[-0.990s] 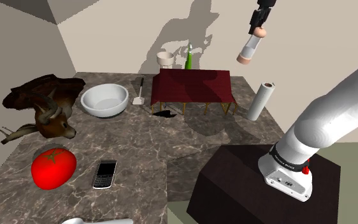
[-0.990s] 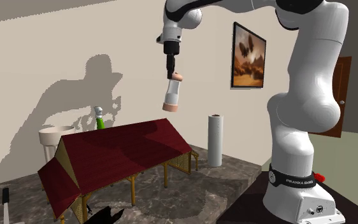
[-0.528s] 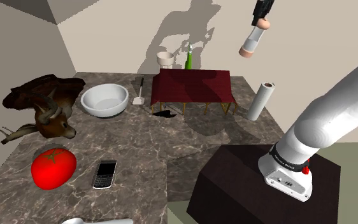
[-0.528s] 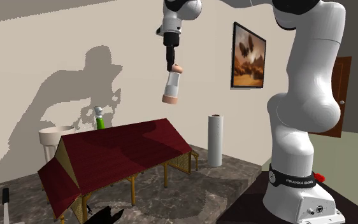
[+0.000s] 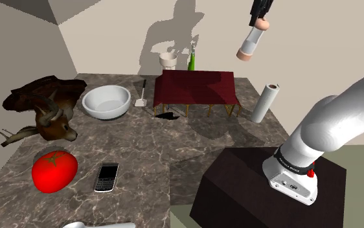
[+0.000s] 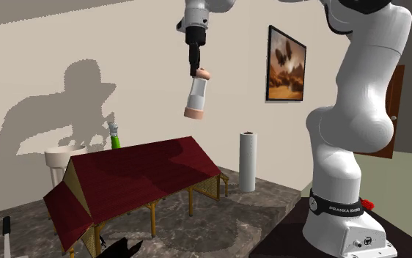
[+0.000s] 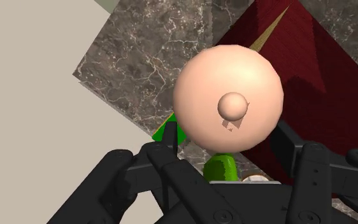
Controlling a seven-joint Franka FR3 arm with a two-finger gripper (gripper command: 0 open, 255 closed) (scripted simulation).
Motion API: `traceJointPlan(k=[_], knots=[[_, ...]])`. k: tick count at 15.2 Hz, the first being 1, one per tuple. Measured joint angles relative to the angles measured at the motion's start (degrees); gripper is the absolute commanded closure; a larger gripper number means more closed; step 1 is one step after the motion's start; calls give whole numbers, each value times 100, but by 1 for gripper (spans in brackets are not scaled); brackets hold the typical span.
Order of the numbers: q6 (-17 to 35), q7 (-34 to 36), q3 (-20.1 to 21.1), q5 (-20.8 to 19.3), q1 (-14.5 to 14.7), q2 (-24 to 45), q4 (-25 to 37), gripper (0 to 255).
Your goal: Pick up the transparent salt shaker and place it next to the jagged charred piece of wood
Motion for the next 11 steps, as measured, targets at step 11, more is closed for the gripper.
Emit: traceJointPlan(k=[11], knots=[[-39, 1604, 1185, 155, 420, -750, -796, 255]])
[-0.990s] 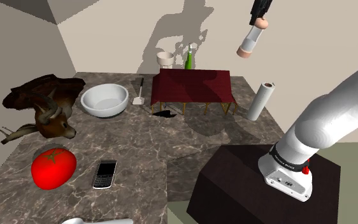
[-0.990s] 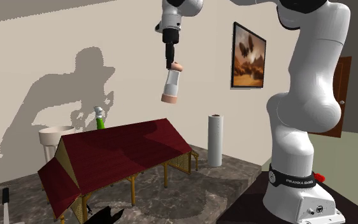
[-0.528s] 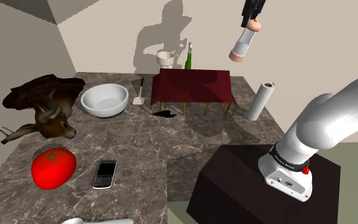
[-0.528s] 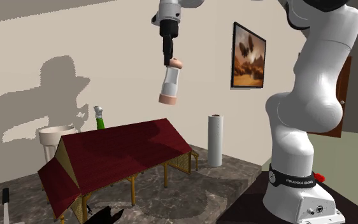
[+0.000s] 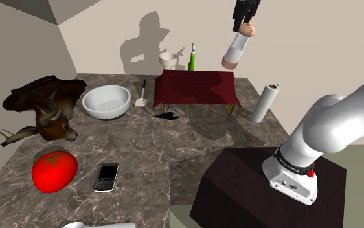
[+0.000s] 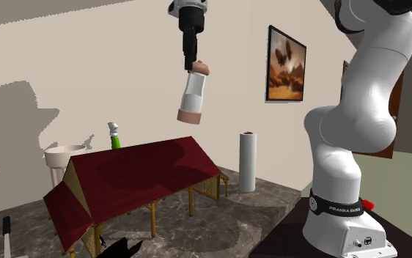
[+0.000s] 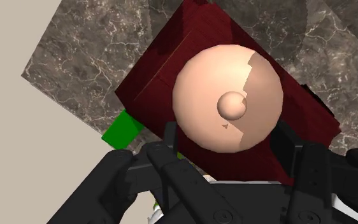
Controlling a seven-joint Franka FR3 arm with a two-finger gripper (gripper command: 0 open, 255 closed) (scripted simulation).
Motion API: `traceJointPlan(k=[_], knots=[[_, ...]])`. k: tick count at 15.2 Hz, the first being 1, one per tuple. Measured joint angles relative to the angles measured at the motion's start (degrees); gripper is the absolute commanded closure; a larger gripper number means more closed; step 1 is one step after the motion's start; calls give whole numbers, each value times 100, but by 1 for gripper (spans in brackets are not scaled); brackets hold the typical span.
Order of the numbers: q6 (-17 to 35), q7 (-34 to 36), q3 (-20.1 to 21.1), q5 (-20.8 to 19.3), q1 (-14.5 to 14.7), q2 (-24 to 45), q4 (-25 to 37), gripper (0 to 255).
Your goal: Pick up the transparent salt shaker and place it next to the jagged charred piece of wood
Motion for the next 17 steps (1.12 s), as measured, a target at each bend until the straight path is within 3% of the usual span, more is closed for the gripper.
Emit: traceJointPlan(k=[6, 17], knots=[[-49, 858, 644, 222, 259, -112, -98, 255], [-24, 2410, 1788, 592, 732, 294, 267, 255]])
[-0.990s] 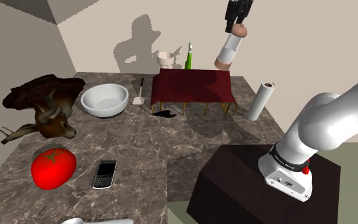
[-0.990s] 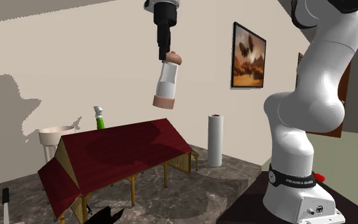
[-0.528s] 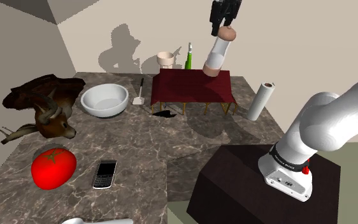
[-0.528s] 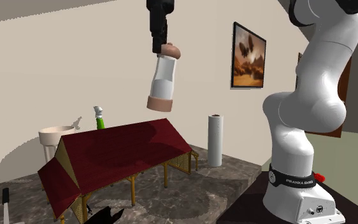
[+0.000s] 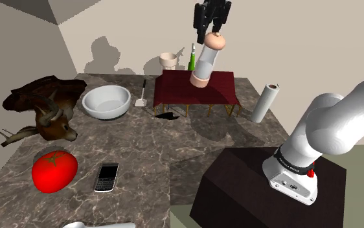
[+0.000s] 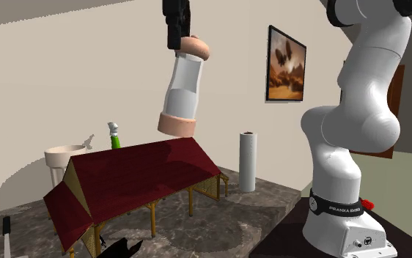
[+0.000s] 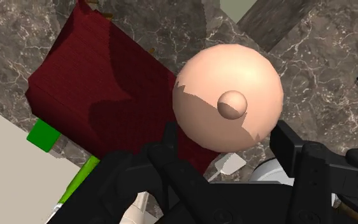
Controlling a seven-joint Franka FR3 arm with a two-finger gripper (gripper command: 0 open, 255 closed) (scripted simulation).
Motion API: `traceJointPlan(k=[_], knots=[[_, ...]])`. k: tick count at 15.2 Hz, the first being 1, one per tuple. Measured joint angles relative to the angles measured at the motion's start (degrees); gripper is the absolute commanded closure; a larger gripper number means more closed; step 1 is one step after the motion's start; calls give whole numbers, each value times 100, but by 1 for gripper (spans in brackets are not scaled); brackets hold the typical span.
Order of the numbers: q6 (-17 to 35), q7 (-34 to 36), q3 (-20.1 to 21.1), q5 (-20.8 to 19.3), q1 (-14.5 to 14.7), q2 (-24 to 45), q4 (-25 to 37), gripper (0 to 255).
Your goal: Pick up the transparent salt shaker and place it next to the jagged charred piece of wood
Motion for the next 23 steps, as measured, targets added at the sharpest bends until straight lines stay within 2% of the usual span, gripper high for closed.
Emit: traceJointPlan(k=[8, 23], knots=[[20, 1036, 738, 35, 281, 733, 711, 255], [1118, 1082, 791, 103, 332, 546, -568, 255]])
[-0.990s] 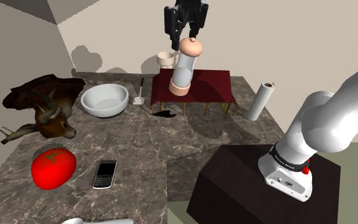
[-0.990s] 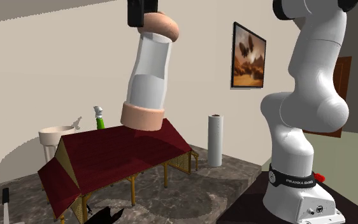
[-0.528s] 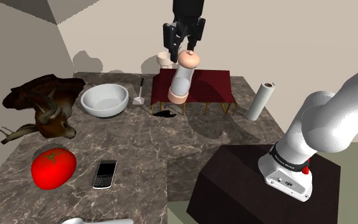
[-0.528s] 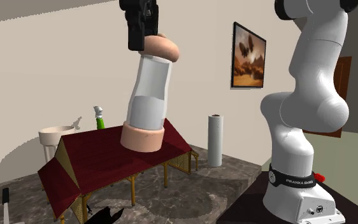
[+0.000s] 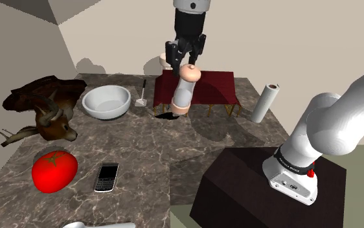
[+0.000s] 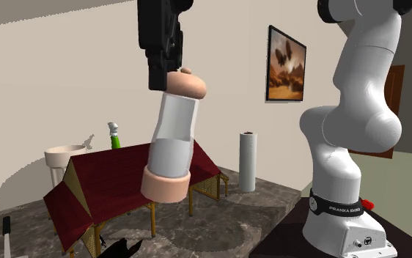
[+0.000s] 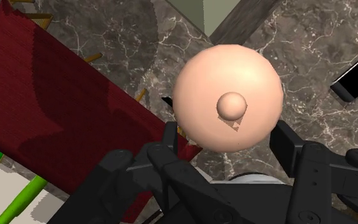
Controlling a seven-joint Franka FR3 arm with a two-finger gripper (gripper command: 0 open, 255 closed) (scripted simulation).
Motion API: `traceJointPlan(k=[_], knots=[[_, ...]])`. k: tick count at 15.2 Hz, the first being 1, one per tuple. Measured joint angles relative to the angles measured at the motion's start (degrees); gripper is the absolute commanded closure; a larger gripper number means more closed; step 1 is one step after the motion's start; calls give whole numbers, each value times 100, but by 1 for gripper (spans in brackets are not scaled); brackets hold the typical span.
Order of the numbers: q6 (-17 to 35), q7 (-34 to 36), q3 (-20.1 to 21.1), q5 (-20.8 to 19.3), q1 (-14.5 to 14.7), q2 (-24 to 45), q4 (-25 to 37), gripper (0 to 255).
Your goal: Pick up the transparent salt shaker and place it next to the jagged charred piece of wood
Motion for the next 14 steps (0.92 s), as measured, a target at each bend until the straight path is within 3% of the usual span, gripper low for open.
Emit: traceJointPlan(k=[14], knots=[[1092, 29, 57, 12, 23, 54, -1042, 255]])
